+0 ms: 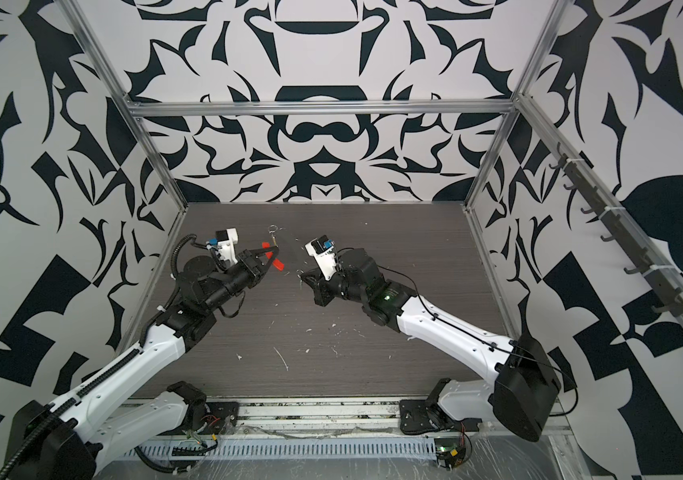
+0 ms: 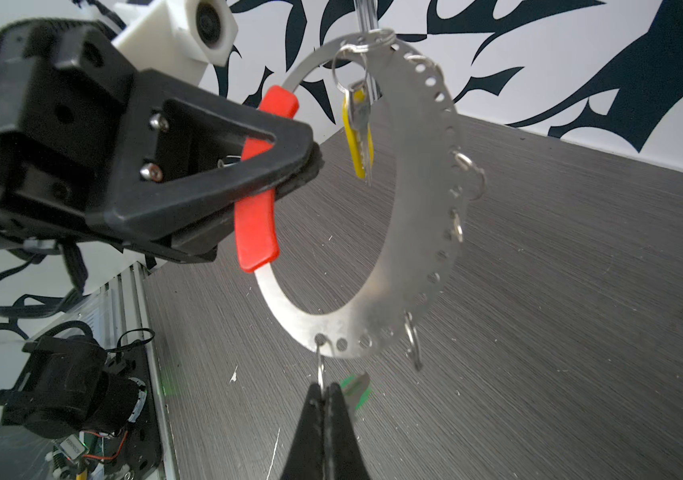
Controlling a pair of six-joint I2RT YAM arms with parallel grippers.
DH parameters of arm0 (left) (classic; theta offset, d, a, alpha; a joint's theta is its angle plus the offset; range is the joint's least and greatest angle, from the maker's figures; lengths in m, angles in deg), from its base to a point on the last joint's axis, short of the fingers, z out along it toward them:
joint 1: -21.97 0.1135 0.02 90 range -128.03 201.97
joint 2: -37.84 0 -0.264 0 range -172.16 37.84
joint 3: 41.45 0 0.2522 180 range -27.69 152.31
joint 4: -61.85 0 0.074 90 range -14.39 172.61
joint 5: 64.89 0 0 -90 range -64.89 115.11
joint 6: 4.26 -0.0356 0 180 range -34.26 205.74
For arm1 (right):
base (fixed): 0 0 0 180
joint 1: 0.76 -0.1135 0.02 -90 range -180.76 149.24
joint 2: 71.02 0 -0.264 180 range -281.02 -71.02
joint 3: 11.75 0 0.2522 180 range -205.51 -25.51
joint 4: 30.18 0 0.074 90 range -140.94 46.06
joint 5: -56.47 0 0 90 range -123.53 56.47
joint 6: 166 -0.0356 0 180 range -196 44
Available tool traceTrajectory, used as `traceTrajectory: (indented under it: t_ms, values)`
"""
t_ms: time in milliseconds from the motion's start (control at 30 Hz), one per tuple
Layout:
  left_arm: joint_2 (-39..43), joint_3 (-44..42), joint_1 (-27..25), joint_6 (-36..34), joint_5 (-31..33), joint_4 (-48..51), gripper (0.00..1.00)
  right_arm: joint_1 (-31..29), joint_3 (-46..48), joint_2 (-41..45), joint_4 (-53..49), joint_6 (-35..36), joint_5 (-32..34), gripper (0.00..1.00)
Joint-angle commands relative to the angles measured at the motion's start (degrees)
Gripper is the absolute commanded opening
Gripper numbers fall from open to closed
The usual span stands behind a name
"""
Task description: Remove the keys from the keyring
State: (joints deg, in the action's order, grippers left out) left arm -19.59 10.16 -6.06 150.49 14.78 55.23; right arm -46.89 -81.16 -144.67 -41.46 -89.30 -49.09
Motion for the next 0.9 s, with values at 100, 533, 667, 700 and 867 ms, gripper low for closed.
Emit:
traceTrajectory:
  t_ms: [100,533,667,700,867]
  values:
    - [0.74,-2.34,-0.27,0.99,-0.39,-2.47,0.13,-0.17,-3.97,2.36,-3.69,1.62,1.47,0.00]
    - [2.79,-4.26,-0.38,-0.25,-0.92,1.12,0.52,3.40,-5.34,2.95,-8.36,2.03,-3.07,0.00]
    - [4.28,-4.23,-0.36,-2.22,-0.59,4.87,0.63,4.76,-5.47,3.41,-10.48,2.46,-4.00,0.00]
    - [4.81,-4.02,-0.36,-2.94,-0.50,6.06,0.64,4.93,-5.58,3.51,-11.18,2.62,-4.13,0.00]
    - [7.81,-2.06,-0.36,-8.55,0.34,13.24,0.68,5.94,-6.42,4.13,-13.82,3.87,-5.76,0.00]
